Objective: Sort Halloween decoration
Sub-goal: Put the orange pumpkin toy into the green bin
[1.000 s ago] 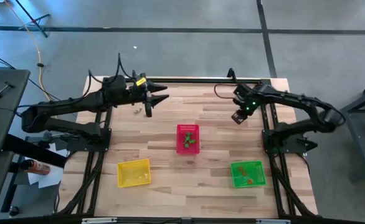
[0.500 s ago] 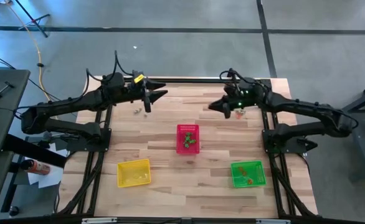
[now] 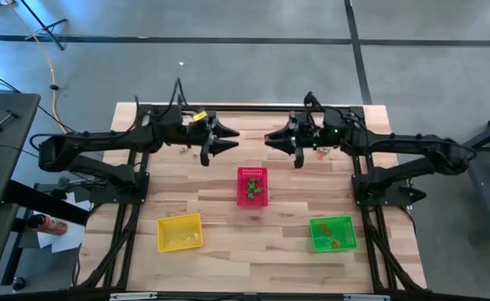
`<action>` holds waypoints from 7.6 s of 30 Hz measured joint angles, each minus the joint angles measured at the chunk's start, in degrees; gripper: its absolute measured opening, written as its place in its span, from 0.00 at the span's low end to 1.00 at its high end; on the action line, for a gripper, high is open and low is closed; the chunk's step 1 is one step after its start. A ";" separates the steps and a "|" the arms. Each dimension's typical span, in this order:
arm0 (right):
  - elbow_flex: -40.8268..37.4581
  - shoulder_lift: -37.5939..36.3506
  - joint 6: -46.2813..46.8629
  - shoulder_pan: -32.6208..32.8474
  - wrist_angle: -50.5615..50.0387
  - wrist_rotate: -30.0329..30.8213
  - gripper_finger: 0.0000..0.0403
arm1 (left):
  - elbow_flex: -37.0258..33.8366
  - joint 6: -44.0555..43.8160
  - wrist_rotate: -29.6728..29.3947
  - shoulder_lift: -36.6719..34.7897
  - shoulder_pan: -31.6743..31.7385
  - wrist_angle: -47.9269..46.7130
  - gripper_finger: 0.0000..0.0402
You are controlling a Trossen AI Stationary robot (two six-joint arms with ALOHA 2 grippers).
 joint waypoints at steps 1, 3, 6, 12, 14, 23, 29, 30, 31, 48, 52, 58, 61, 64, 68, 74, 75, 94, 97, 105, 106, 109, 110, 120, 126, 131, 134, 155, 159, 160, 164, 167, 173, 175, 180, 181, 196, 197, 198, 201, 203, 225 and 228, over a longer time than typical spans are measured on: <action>0.88 0.47 -1.15 0.35 -1.01 0.00 0.17 | 0.00 0.02 0.15 0.33 -0.03 0.00 0.44; 2.34 1.24 -2.04 0.68 -2.66 0.00 0.17 | 0.00 0.02 0.11 0.65 -0.03 0.45 0.44; 3.14 1.82 -2.13 0.68 -2.99 0.06 0.17 | 0.00 0.00 0.07 0.68 -0.01 1.03 0.44; 3.14 1.82 -2.13 0.68 -3.57 0.06 0.17 | 0.00 0.02 0.07 0.68 -0.01 1.03 0.44; 3.14 1.82 -2.07 0.68 -3.75 -0.04 0.17 | 0.00 0.04 0.07 0.67 -0.01 0.99 0.44; 3.19 0.42 11.76 3.36 -21.85 -12.75 0.17 | 0.00 0.07 -0.11 0.61 2.19 1.20 0.44; 3.19 -0.93 19.73 14.98 -44.16 -13.34 0.17 | 0.00 0.11 0.05 0.61 3.82 1.16 0.44; 3.19 -0.93 21.94 17.63 -46.48 -12.84 0.17 | 0.00 0.11 0.05 0.61 4.21 1.08 0.44; 3.18 -0.93 24.32 20.29 -48.67 -12.30 0.17 | 0.00 0.11 0.02 0.61 4.54 0.96 0.44; -5.71 -0.91 83.10 54.72 -58.73 4.04 0.17 | 0.00 0.15 1.16 0.61 6.59 0.39 0.44; -12.65 -0.87 95.80 55.54 -57.97 5.53 0.17 | 0.00 1.06 1.16 0.61 6.59 0.37 0.44; -19.54 -0.87 102.92 55.49 -50.41 6.62 0.17 | 0.00 1.09 1.16 0.61 6.57 0.35 0.44; -20.46 -0.87 102.96 55.47 -49.35 6.60 0.17 | 0.00 1.09 1.14 0.61 6.57 0.35 0.44; -20.62 -0.87 102.97 55.41 -50.77 7.08 0.17 | 0.00 1.11 1.14 0.61 6.57 0.35 0.44; -20.62 -0.87 104.28 54.77 -51.54 7.41 0.17 | 0.00 1.14 0.90 0.61 6.57 0.35 0.44; -20.62 -0.87 104.45 54.40 -52.30 7.41 0.27 | 0.00 1.14 0.79 0.61 6.57 0.35 0.44; -20.62 -0.87 104.43 54.40 -52.30 7.39 0.30 | 0.00 1.14 0.79 0.61 6.57 0.35 0.44; -4.21 -14.28 69.70 51.96 -60.13 23.60 0.55 | 0.00 -1.27 1.65 -1.78 6.57 0.77 0.44; -0.62 -15.51 55.98 47.05 -60.34 32.63 0.55 | 0.00 -3.14 1.68 -3.04 6.57 0.88 0.44; 4.21 -10.28 21.58 24.50 -53.54 30.37 0.55 | 0.01 -5.03 1.77 -6.92 6.50 0.88 0.44; 4.36 -9.11 17.95 21.55 -50.24 27.66 0.55 | 0.01 -5.01 1.77 -7.15 6.47 0.95 0.44; 4.37 -5.06 9.24 14.30 -37.54 19.57 0.55 | 0.00 -5.03 1.75 -7.26 6.08 0.85 0.44; 4.37 -3.61 6.88 12.43 -32.69 17.10 0.55 | 0.00 -5.01 1.71 -7.26 5.79 0.81 0.44; 4.37 5.87 -3.14 4.47 2.52 5.49 0.55 | 0.01 0.85 -2.15 -6.80 1.40 0.85 0.44; 4.37 6.13 -5.58 4.50 3.43 5.40 0.55 | 0.02 11.80 -10.30 -4.47 -1.47 -0.28 0.44; 4.37 6.13 -7.61 4.50 3.23 5.40 0.55 | 0.02 14.58 -10.53 -2.89 -2.22 -1.01 0.44; 4.37 6.13 -10.22 4.50 3.10 5.42 0.55 | 0.02 14.69 -10.53 -2.18 -2.22 -1.02 0.44; 4.37 6.13 4.79 4.07 -13.41 21.06 0.55 | 0.02 14.61 -10.56 -1.86 -2.19 -0.96 0.44; 4.32 7.50 14.99 2.17 -37.33 28.08 0.55 | 0.02 14.62 -10.56 -1.86 -2.17 -0.98 0.44; 4.29 8.34 18.34 1.64 -43.31 29.79 0.55 | 0.02 14.62 -10.56 -1.86 -2.17 -0.98 0.44; 4.23 12.54 32.02 -0.70 -62.04 35.40 0.55 | 0.02 14.63 -10.57 -1.88 -2.06 -1.19 0.44; 4.23 15.84 37.59 -2.39 -69.08 38.67 0.55 | 0.02 14.62 -10.58 -1.88 -2.00 -1.56 0.44; 3.84 20.20 37.96 -6.46 -70.61 38.35 0.55 | 0.02 14.53 -10.58 -1.88 -2.00 -4.33 0.44; 1.79 19.89 37.25 -7.26 -69.17 36.74 0.55 | 0.02 14.57 -10.58 -1.88 -2.00 -5.89 0.44; -6.47 15.30 41.39 -8.47 -65.11 33.60 0.55 | 0.02 14.60 -10.56 -1.93 -1.80 -7.71 0.44; -8.29 14.16 42.57 -8.73 -63.52 33.22 0.55 | 0.02 14.62 -10.56 -1.93 -1.62 -7.65 0.44; -14.63 15.27 48.99 -13.22 -49.90 32.96 0.55 | 0.02 14.58 -10.58 -1.95 0.95 -7.32 0.44; -14.61 15.49 49.02 -13.22 -49.67 32.98 0.55 | 0.02 14.59 -10.58 -1.95 0.95 -7.26 0.44; -14.59 15.79 48.98 -13.20 -49.31 33.07 0.55 | 0.02 14.60 -10.58 -1.95 0.96 -7.21 0.44; -14.56 16.18 49.08 -13.19 -48.50 33.20 0.55 | 0.02 14.60 -10.56 -1.95 1.08 -7.19 0.44; -14.61 16.23 49.11 -13.20 -47.95 33.59 0.55 | 0.02 14.64 -10.57 -1.95 1.11 -7.15 0.44; -14.39 19.11 56.01 -13.33 -48.19 35.81 0.46 | 0.02 14.60 -10.58 -1.95 1.11 -7.26 0.44; -14.42 19.18 56.01 -13.38 -48.09 35.99 0.37 | 0.02 14.62 -10.58 -1.95 1.11 -7.28 0.44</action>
